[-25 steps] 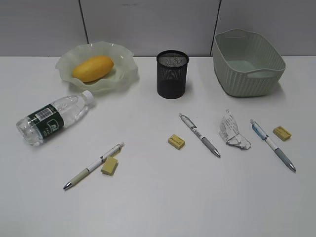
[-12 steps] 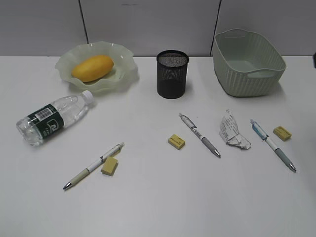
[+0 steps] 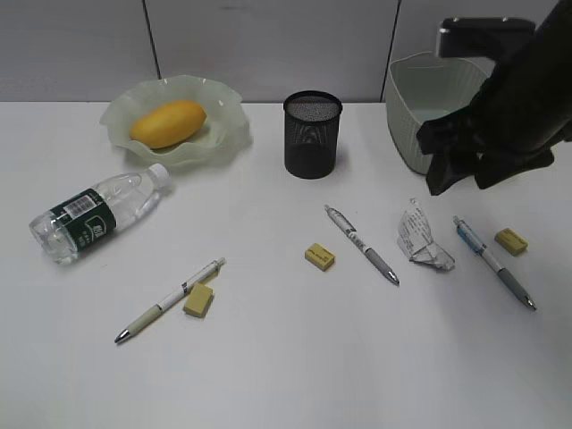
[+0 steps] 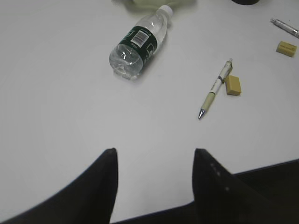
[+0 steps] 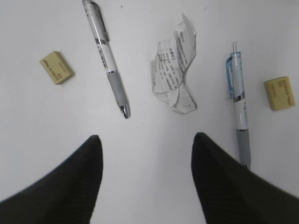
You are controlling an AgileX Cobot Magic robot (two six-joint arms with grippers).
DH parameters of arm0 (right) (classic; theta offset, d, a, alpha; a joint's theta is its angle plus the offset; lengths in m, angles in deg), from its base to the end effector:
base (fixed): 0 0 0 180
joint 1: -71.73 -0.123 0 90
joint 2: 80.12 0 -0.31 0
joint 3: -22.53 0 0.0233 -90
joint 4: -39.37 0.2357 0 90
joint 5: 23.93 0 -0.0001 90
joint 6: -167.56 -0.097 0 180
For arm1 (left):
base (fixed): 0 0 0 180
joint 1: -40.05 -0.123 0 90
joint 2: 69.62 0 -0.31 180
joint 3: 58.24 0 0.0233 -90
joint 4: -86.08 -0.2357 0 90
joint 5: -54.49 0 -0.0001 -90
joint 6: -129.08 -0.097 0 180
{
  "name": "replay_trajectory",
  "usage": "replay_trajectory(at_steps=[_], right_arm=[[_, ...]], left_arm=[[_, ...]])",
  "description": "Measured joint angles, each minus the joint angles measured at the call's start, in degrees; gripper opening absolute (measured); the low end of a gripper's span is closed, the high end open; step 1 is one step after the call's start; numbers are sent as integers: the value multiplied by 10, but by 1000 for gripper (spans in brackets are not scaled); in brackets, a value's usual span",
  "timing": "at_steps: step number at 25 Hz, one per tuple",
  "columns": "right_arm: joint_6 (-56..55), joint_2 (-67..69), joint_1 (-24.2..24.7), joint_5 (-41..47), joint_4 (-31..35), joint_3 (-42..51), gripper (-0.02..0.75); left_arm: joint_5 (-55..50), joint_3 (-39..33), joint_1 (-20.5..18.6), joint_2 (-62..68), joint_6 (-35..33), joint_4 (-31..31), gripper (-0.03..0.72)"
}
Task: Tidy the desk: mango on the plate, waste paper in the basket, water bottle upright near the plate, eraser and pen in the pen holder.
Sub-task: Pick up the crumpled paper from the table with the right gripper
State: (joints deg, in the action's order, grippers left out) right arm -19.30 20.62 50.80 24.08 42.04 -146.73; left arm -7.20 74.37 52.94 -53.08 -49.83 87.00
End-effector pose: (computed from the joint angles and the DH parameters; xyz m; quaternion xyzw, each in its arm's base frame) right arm 0.2973 0.1173 0.2721 -0.1083 0.9779 0.0620 0.1680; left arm -0.0168 0.0024 0.2792 0.0913 0.8848 -0.0636 0.4526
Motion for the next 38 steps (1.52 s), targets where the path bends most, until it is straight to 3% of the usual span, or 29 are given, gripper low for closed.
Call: replay_trajectory(at_steps=[5,7,14,25,31,38], right_arm=[[-16,70,-2,-26,-9,0,599],[-17,90,-2,-48,-12,0,619],[-17,152,-2,-132,-22,-12,613],[-36,255,-2,-128,-49,-74,581],[-66,272,-2,-108,-72,-96,457],[-77,272,-2,-88,-105,-98,88]], left_arm=[[0,0,0,0,0,0,393],[0,0,0,0,0,0,393],[0,0,0,0,0,0,393],[0,0,0,0,0,0,393],[0,0,0,0,0,0,393],[0,0,0,0,0,0,393]])
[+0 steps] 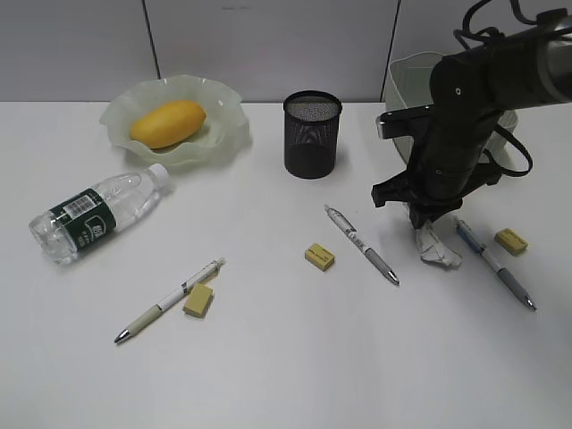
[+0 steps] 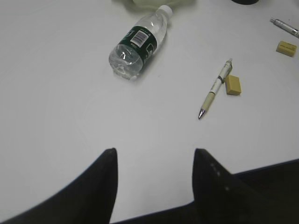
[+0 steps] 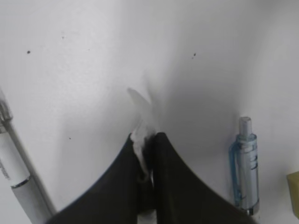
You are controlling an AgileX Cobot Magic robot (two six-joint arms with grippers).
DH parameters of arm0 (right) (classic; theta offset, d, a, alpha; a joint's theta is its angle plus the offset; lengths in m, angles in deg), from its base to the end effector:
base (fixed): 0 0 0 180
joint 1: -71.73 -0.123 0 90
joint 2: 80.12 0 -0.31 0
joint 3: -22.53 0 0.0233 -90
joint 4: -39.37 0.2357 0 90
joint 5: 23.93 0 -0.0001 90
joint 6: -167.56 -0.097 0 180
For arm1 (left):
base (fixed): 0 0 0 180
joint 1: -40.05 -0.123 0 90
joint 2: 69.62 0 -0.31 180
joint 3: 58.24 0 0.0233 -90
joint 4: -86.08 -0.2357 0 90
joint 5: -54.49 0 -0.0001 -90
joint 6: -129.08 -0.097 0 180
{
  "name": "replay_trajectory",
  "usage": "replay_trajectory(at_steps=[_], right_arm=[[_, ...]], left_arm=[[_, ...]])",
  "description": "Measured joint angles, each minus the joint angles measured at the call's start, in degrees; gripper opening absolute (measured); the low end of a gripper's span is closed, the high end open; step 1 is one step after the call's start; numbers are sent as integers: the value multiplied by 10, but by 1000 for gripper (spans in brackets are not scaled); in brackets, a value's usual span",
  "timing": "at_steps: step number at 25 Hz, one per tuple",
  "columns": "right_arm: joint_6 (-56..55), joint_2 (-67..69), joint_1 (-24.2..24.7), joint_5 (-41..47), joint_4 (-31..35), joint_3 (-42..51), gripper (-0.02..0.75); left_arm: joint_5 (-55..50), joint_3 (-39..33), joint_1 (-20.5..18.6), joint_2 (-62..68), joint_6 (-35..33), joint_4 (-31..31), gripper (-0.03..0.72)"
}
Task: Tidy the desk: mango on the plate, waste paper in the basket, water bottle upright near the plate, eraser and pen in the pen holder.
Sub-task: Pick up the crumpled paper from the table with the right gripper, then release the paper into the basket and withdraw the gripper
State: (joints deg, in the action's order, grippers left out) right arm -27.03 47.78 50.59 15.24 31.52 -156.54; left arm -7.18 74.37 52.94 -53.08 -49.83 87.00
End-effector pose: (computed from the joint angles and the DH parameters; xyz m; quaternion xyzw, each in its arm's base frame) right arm 0.3846 0.1397 0.1435 -0.1049 0.9878 -0.0142 0.1141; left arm -0.0168 0.0024 0.2792 0.0913 0.8847 -0.0636 0.4527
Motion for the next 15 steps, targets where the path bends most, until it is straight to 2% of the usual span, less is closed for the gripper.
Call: replay_trajectory(at_steps=[2,8,15], right_arm=[[5,0,0,7,-4,-1,46],[20,-7,0,71,1,-24,45],[48,-46,0,169,3,-150,38]], left_arm=[[0,0,0,0,0,0,393],[0,0,0,0,0,0,393],[0,0,0,0,0,0,393]])
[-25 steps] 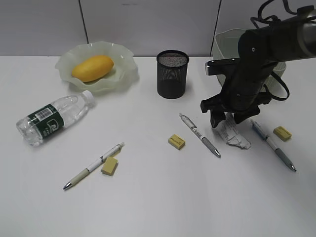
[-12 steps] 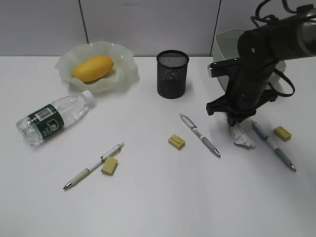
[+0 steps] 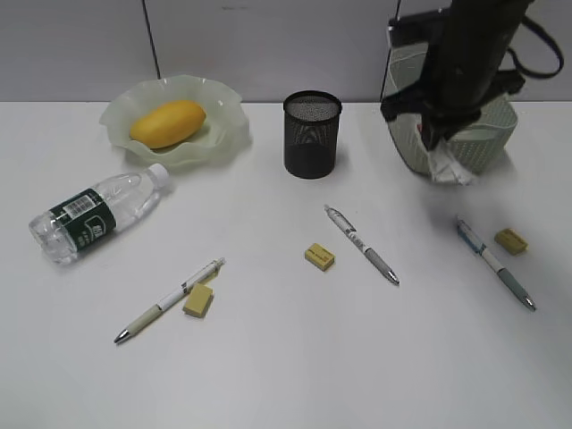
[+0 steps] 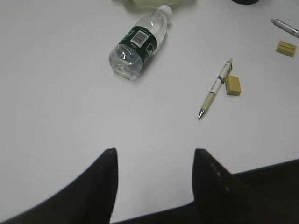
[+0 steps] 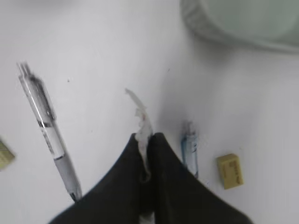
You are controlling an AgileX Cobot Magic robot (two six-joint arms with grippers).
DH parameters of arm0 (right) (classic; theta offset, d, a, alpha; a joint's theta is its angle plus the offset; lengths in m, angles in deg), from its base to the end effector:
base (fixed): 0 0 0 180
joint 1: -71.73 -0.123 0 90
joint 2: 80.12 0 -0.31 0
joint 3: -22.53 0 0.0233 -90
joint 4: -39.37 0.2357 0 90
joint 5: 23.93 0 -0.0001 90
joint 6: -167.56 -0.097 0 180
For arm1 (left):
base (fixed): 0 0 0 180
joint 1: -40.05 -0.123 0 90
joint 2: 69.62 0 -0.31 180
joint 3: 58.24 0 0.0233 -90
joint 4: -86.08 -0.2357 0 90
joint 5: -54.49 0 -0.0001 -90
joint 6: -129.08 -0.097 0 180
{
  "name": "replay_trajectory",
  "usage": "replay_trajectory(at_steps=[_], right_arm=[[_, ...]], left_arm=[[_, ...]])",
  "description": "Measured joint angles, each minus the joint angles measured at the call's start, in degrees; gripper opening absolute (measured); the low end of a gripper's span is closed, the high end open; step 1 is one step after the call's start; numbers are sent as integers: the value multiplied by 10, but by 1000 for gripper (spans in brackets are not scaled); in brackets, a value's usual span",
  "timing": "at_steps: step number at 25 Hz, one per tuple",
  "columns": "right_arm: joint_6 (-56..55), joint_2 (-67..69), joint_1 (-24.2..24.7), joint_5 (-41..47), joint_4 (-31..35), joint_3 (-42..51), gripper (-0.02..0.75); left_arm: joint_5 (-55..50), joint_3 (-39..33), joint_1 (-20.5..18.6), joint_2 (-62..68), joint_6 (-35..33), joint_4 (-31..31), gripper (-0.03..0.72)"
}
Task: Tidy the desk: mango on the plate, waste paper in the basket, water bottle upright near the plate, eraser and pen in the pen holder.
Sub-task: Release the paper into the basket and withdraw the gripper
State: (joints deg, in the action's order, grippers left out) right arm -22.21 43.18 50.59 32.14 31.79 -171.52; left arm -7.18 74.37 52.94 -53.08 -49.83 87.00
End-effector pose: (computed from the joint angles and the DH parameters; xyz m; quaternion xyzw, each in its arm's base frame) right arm 0.4003 0.1434 0.2332 -0.1275 0.9818 -0.0230 0.1386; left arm -0.0168 0.0024 0.2792 0.0913 0.8847 -0.0636 0.4527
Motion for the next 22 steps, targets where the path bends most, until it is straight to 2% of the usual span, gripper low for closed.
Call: replay_trajectory(at_steps=[5,9,22], right_arm=[[2,-2,0,17,-52,-105,34],[2,-2,13,-12,-91,-155,32],[-8,36,93,-191,-96,-162,28]], left_arm=[[0,0,0,0,0,0,393],[0,0,0,0,0,0,393],[0,0,0,0,0,0,393]])
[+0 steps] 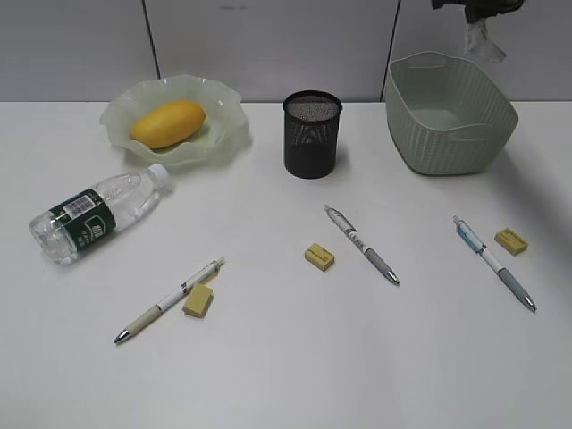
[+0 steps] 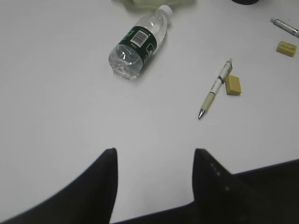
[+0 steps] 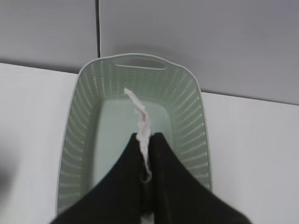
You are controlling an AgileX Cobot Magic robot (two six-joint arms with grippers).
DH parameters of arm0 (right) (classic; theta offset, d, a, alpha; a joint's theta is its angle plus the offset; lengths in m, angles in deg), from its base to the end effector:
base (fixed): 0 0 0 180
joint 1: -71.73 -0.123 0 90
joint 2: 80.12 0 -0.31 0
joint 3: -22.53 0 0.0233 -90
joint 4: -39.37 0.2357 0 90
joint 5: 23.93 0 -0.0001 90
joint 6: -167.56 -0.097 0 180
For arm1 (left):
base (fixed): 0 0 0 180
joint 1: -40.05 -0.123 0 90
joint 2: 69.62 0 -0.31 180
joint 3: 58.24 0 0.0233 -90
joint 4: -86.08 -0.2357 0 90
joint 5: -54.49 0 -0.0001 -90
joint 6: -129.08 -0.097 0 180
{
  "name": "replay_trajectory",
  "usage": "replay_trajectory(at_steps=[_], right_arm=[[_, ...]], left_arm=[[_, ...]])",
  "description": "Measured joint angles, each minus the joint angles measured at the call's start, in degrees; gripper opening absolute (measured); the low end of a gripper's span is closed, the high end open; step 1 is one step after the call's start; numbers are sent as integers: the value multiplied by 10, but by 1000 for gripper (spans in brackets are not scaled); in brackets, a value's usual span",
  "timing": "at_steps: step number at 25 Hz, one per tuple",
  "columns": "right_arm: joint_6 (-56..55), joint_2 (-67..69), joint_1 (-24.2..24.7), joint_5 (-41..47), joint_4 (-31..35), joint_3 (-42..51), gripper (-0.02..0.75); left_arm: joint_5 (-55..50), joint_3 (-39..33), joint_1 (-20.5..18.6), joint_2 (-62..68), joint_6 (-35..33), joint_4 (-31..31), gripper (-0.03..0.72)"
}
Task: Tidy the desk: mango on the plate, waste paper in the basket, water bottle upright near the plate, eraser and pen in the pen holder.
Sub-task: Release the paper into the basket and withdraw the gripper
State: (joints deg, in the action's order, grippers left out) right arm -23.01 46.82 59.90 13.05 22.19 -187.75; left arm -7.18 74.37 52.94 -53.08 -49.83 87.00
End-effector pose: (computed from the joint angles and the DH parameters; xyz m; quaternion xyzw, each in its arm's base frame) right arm 0.4866 0.0843 0.3022 -0.0843 0.9081 -0.0515 0.4070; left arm -0.0168 0.0024 0.2792 0.0913 0.8847 -0.0636 0.4527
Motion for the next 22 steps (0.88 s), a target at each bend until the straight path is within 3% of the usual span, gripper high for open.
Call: replay_trajectory(at_steps=[8,11,14,15,18,22], right_arm=[[-3,59,10,-54,30,0,58],[-3,77,10,-67,46,0,238],[-3,83,10,-68,50,0,500],[-3,83,10,-68,50,0,551],[-3,83,10,-65,50,0,615],[-1,67,10,-16,51,0,585]], left_arm=[[0,0,0,0,0,0,393],[0,0,0,0,0,0,393],[0,0,0,0,0,0,393],[0,0,0,0,0,0,393],[0,0,0,0,0,0,393],[0,0,0,0,0,0,393]])
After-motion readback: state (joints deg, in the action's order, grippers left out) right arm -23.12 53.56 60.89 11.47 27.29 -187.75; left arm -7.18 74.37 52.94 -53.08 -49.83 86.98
